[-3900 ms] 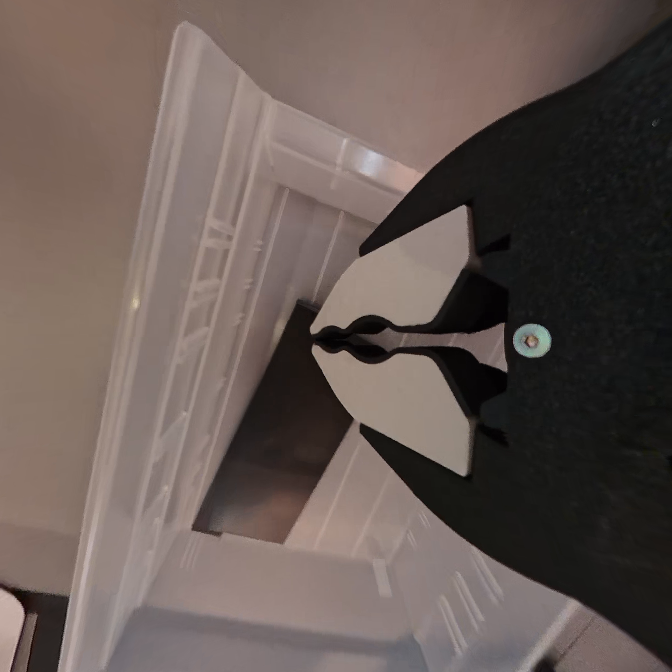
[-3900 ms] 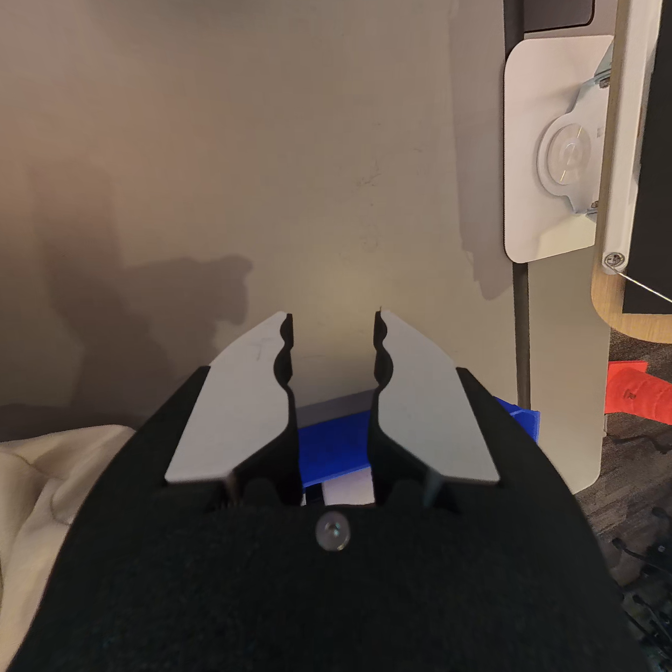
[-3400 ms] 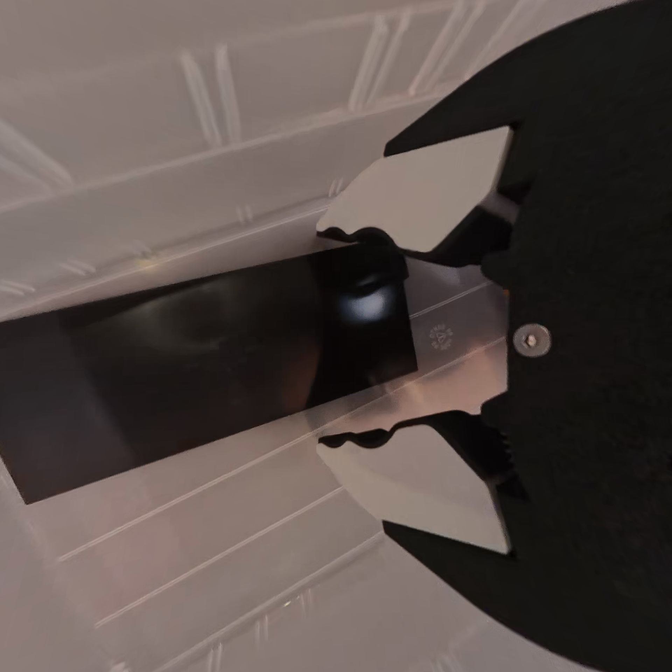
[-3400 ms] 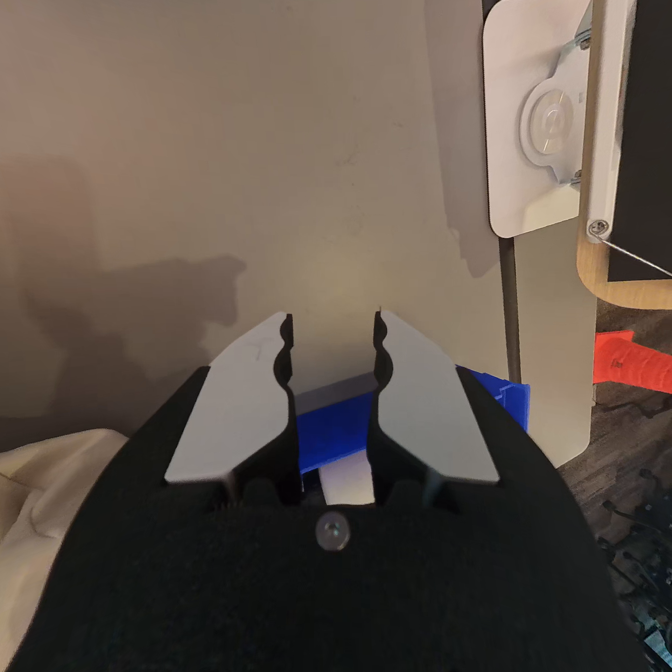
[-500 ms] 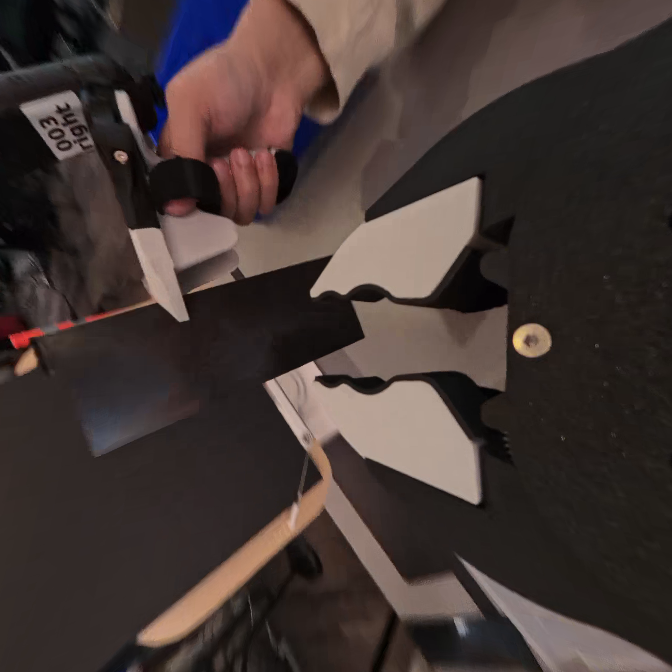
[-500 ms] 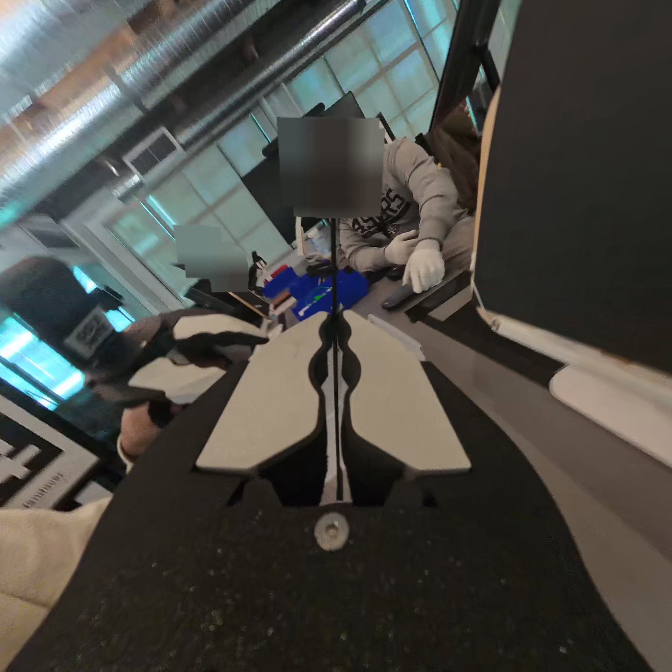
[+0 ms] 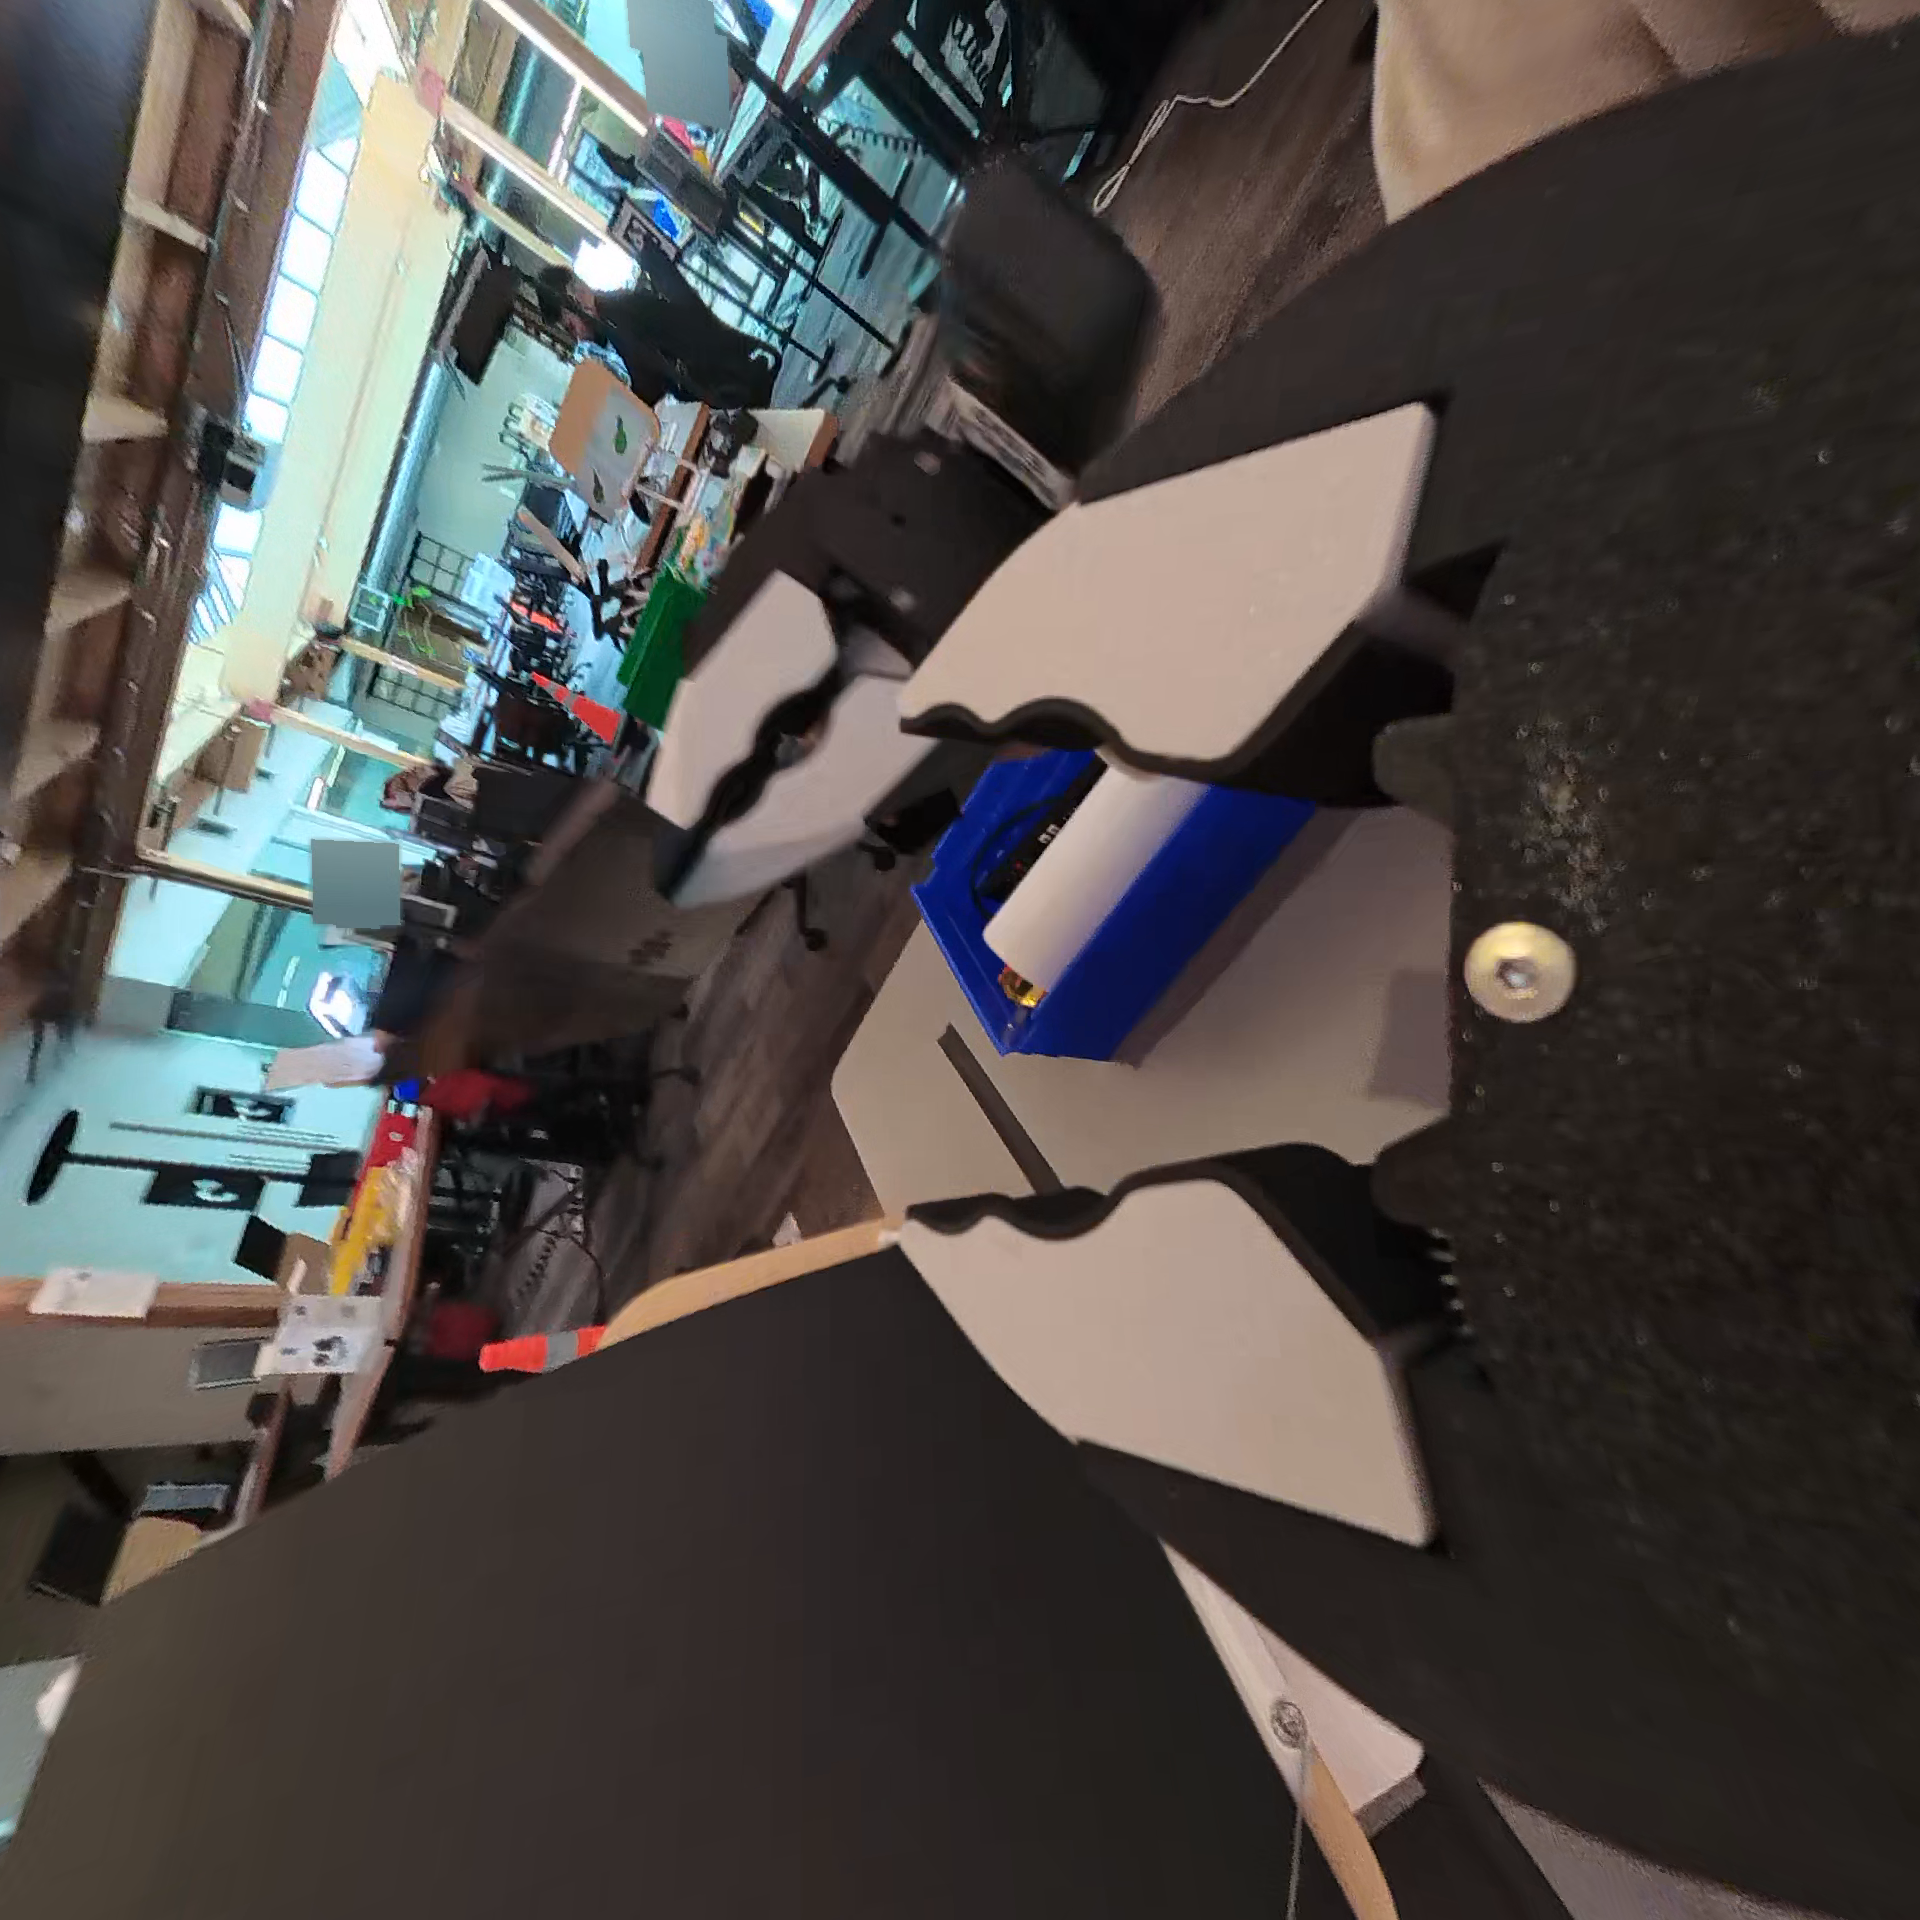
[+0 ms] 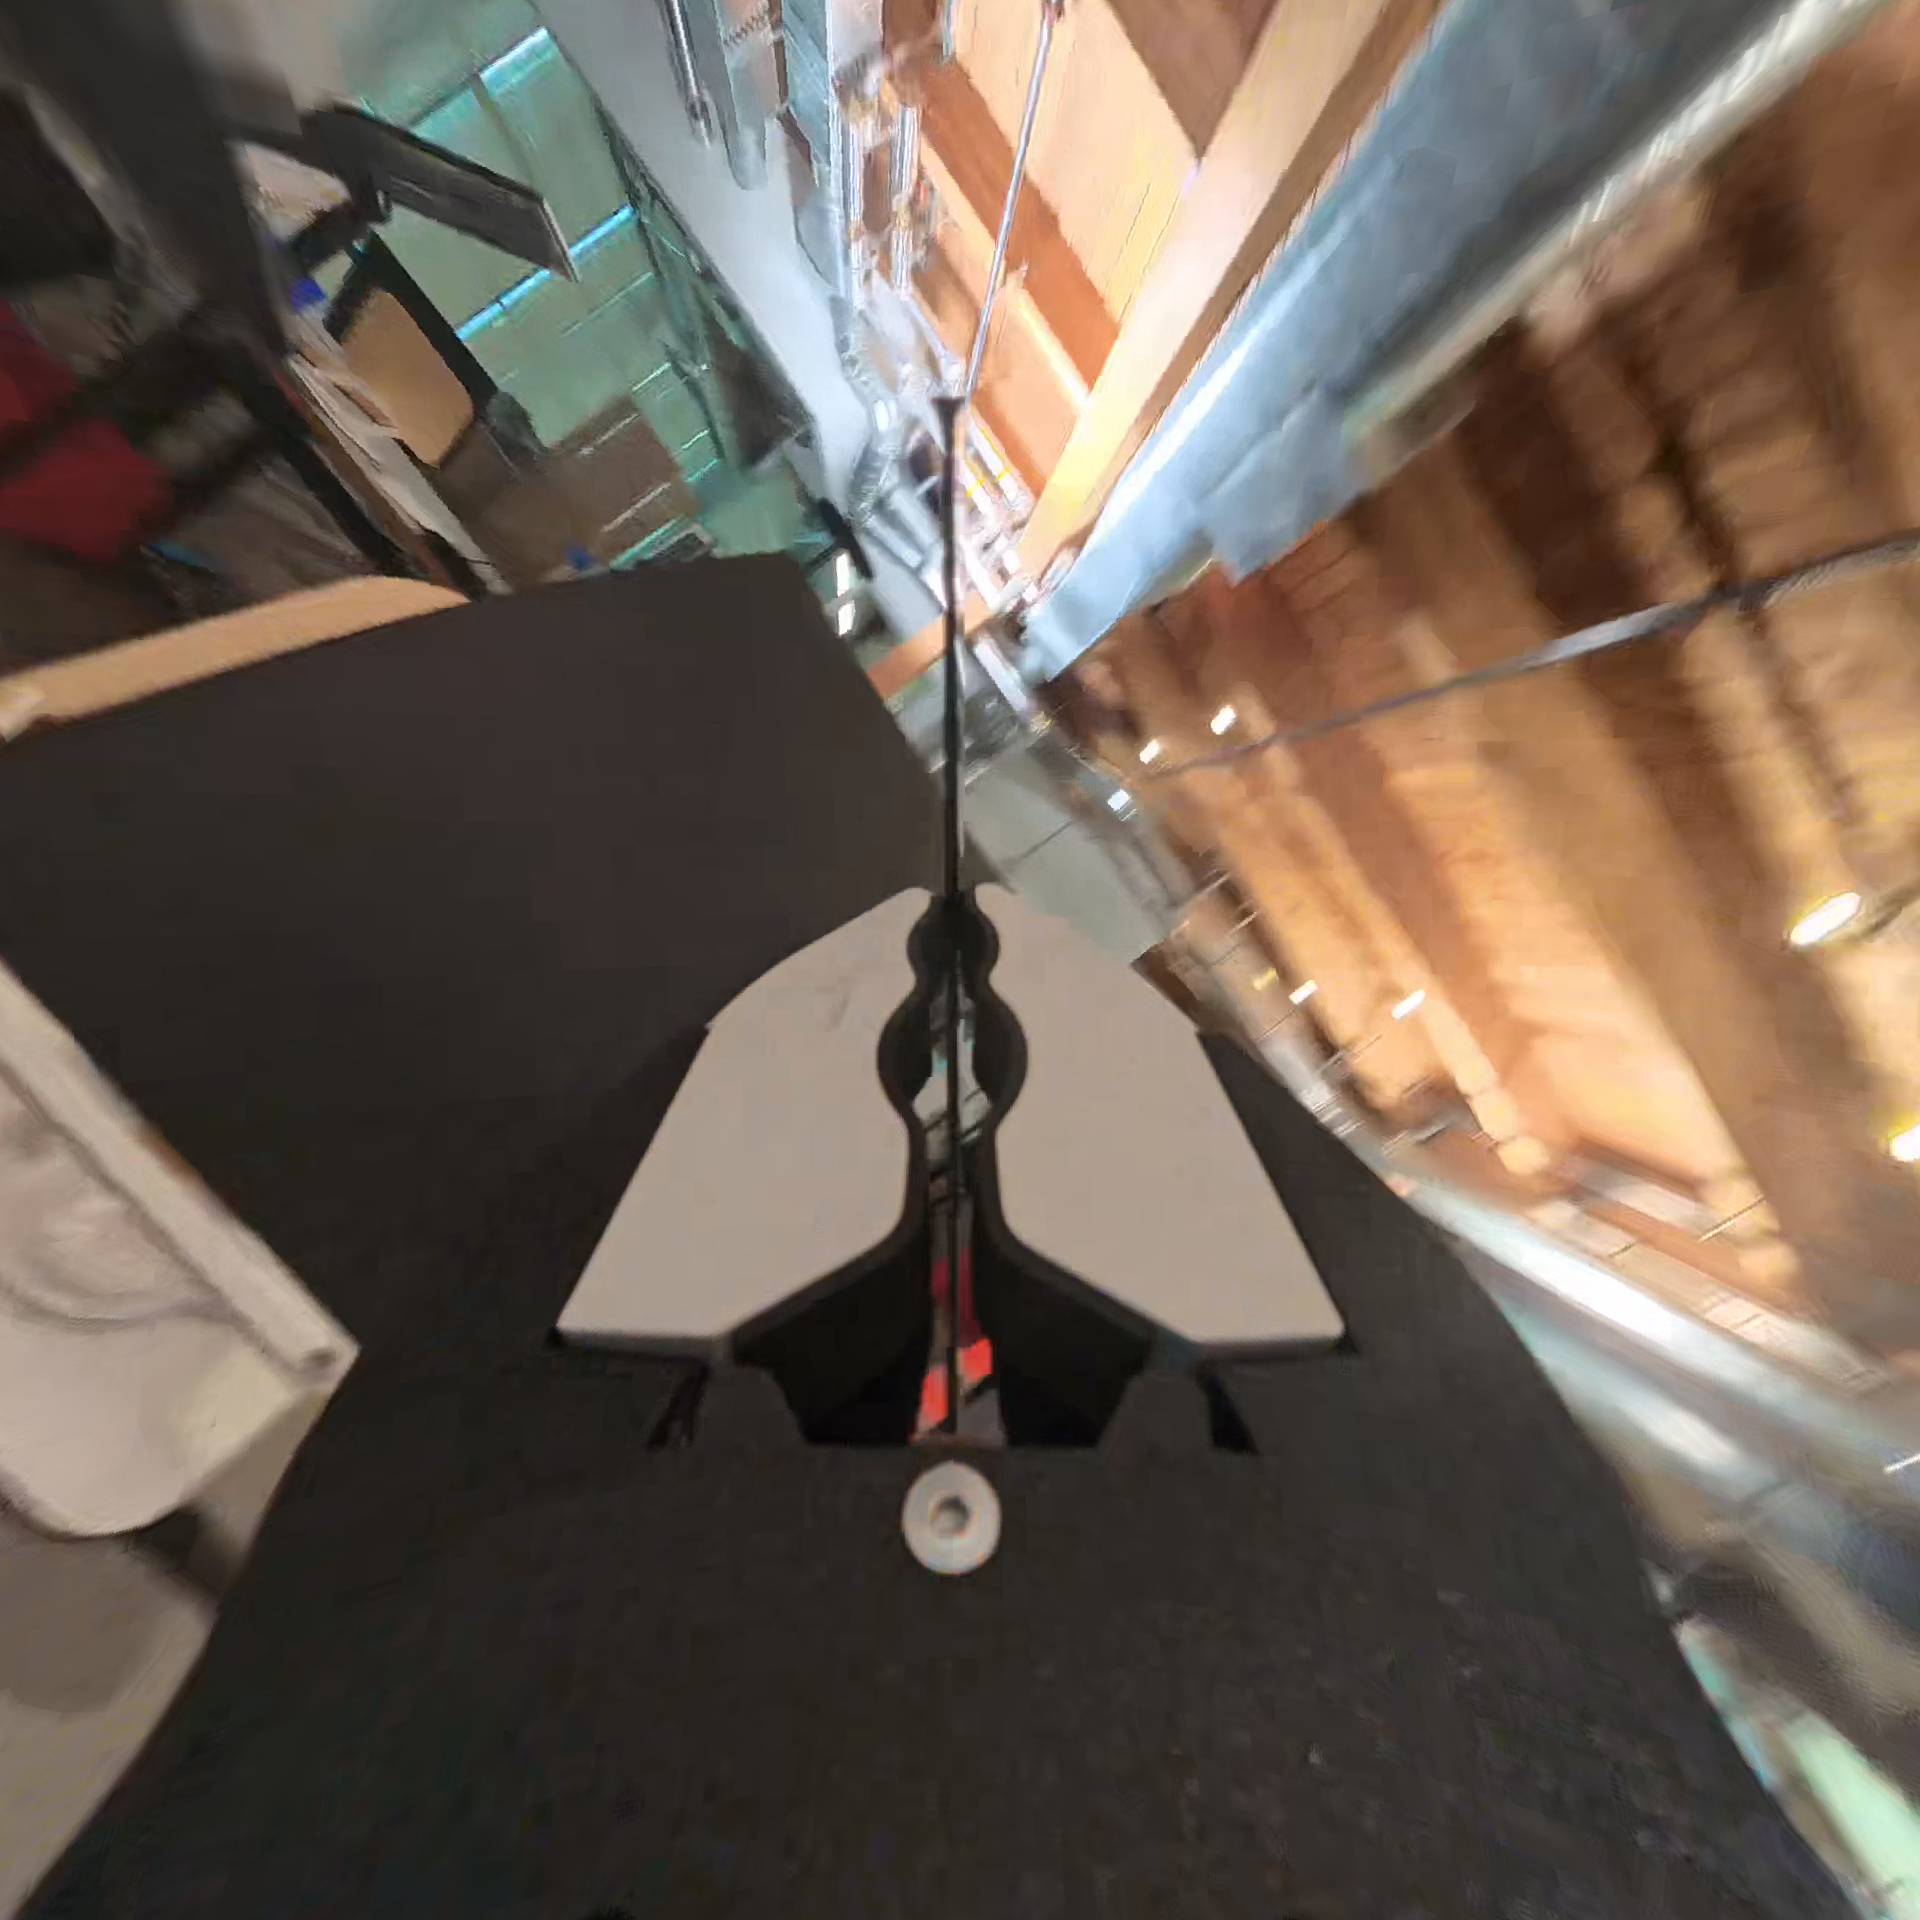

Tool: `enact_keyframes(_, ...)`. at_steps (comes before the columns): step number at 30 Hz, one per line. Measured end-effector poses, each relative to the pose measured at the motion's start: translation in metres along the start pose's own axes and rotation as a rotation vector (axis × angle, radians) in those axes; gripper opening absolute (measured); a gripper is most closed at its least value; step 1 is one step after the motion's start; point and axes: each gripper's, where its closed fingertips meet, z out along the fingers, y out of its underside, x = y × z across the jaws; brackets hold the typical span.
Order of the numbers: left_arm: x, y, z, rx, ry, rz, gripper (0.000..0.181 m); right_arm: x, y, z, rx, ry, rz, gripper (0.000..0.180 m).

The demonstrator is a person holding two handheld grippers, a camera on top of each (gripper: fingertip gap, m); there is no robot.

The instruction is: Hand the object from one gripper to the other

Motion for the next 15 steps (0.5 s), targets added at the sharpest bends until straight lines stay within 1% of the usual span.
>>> enact_keyframes(2, 0.005, -0.006, -0.006, 0.043, -0.009, 0.007, 0.079, -0.006, -0.020, -0.007, 0.113, 0.111, -0.225, 0.001)
enact_keyframes(4, 0.010, -0.012, -0.012, 0.082, 0.020, -0.021, 0.070, -0.012, -0.038, -0.014, 0.169, 0.222, -0.389, 0.002)
enact_keyframes(7, 0.015, -0.023, -0.024, 0.157, 0.144, -0.149, 0.062, -0.022, -0.060, -0.024, 0.253, 0.277, -0.404, 0.002)
enact_keyframes(9, 0.011, -0.022, -0.027, 0.143, 0.181, -0.185, 0.053, -0.024, -0.069, -0.029, 0.292, 0.337, -0.447, 0.002)
enact_keyframes(11, 0.005, -0.017, -0.027, 0.110, 0.184, -0.186, 0.045, -0.032, -0.075, -0.031, 0.326, 0.343, -0.495, 0.002)
enact_keyframes(12, 0.004, -0.014, -0.027, 0.095, 0.197, -0.184, 0.036, -0.039, -0.078, -0.031, 0.343, 0.325, -0.507, 0.002)
enact_keyframes(13, 0.007, -0.012, -0.028, 0.080, 0.234, -0.168, 0.006, -0.044, -0.079, -0.031, 0.359, 0.316, -0.524, 0.002)
enact_keyframes(15, 0.003, -0.009, -0.027, 0.053, 0.224, -0.162, 0.005, -0.051, -0.077, -0.027, 0.352, 0.316, -0.548, 0.002)
